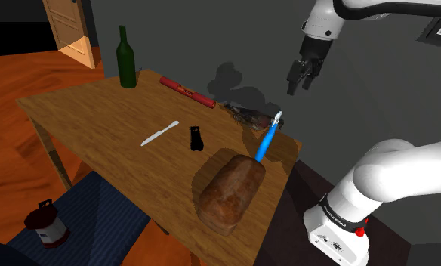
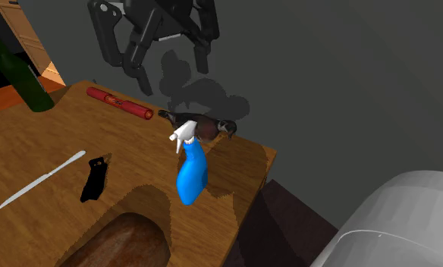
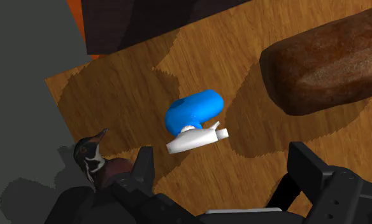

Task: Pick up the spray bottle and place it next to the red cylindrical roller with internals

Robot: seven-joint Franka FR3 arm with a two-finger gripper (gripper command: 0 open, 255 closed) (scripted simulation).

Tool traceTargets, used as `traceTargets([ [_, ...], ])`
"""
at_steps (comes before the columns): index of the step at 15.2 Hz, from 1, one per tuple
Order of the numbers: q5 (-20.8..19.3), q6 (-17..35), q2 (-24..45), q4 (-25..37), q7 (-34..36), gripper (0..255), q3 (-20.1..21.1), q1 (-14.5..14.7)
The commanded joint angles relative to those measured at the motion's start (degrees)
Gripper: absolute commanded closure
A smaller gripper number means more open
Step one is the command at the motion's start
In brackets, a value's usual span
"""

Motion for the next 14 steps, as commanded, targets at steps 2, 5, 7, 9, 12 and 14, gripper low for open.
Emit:
traceTargets([
  [2,0.38,2.73,-2.11,-3.34,4.44,0,1.6,-0.92],
  [5,1.97,10.75,-7.38,-12.37,17.87,0,7.39,-3.83],
  [7,3.31,16.01,-9.76,-17.49,27.14,0,12.0,-5.63],
  [9,4.85,21.23,-11.0,-21.76,36.74,0,17.3,-7.47],
  [12,7.18,29.07,-10.36,-26.32,51.91,0,26.53,-10.87],
  [14,8.5,34.23,-8.32,-28.01,62.49,0,33.63,-14.24],
])
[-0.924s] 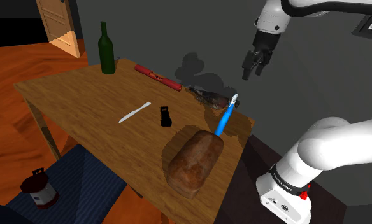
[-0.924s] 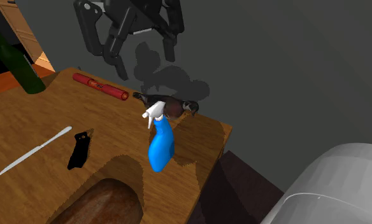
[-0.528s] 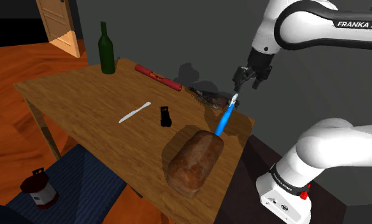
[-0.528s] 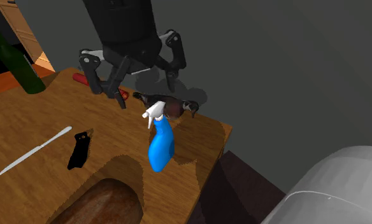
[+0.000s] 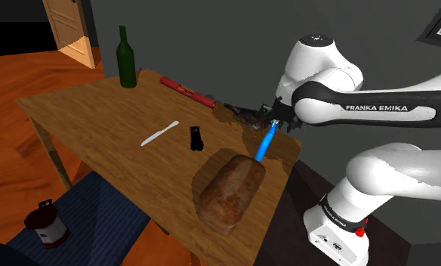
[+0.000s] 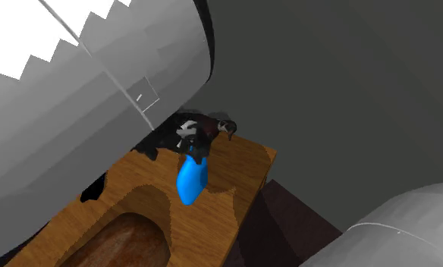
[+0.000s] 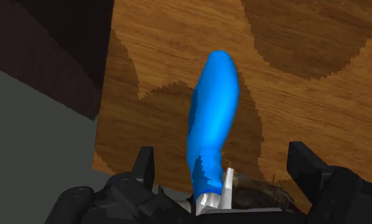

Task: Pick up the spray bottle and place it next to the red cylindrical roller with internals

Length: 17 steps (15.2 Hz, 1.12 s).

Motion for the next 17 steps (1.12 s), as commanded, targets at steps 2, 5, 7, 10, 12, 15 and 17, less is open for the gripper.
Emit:
traceTargets([
  [2,1.44,7.89,3.8,-1.8,17.35,0,11.45,-6.33],
  [5,1.6,11.95,6.59,-1.98,24.57,0,17.54,-11.1],
  [7,1.32,14.29,8.02,-2.67,24.86,0,18.54,-12.4],
  [10,0.69,17.91,10.34,-3.58,25.43,0,20.24,-14.68],
  [12,0.26,19.86,11.61,-4.0,25.79,0,21.26,-16.07],
  [15,0.26,19.86,11.61,-4.0,25.79,0,21.26,-16.07],
  [17,0.26,19.86,11.61,-4.0,25.79,0,21.26,-16.07],
])
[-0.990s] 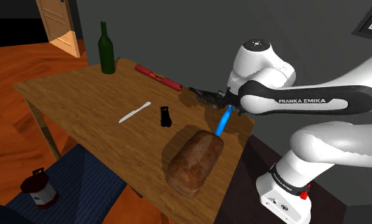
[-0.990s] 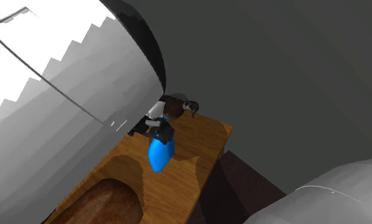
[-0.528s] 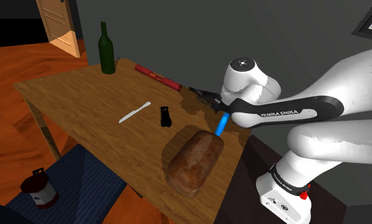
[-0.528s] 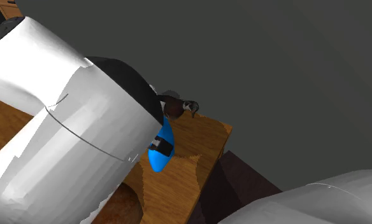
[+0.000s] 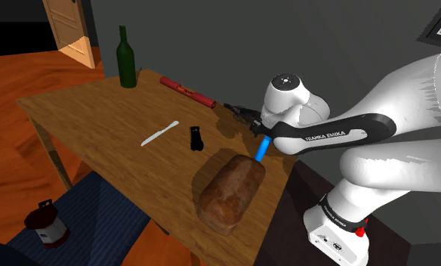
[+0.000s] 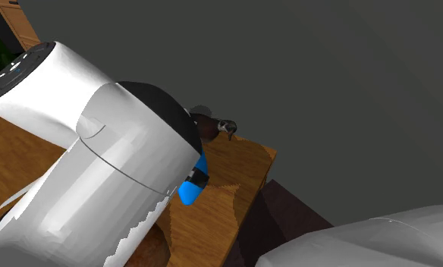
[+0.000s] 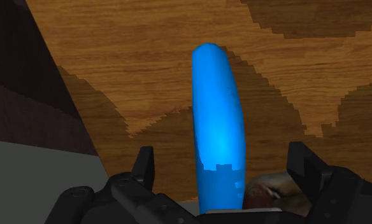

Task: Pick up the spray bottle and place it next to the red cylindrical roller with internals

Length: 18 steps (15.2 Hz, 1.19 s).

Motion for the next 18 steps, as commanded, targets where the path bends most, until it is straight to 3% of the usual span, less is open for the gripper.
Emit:
traceTargets([
  [1,0.0,0.03,0.02,-0.01,0.01,0,0.01,-0.02],
  [2,0.0,0.02,0.01,0.0,0.0,0,0.0,-0.01],
  [3,0.0,0.02,0.01,0.0,0.0,255,0.0,-0.01],
  [12,-0.01,0.03,0.02,-0.01,0.01,255,0.01,-0.02],
  [18,0.36,-6.33,-4.45,1.69,-2.96,255,-4.73,3.04],
])
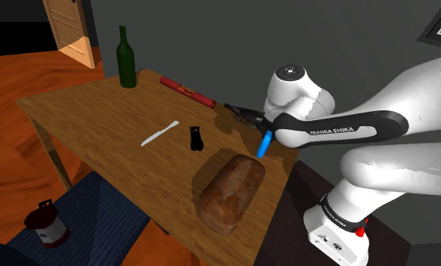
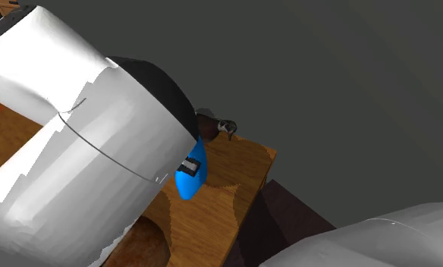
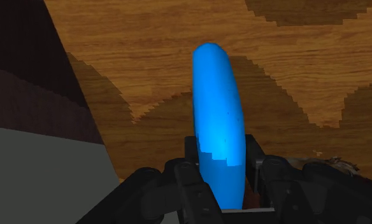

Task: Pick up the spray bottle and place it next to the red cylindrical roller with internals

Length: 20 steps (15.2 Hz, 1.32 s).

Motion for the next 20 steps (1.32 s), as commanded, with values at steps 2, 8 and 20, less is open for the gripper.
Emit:
traceTargets([
  [2,-0.12,-3.16,-1.94,1.23,-1.33,255,-2.04,0.94],
  [8,-0.65,-8.89,-5.35,3.65,-3.67,255,-5.58,2.21],
  [20,-2.55,-18.97,-9.7,9.87,-7.5,255,-11.1,2.63],
])
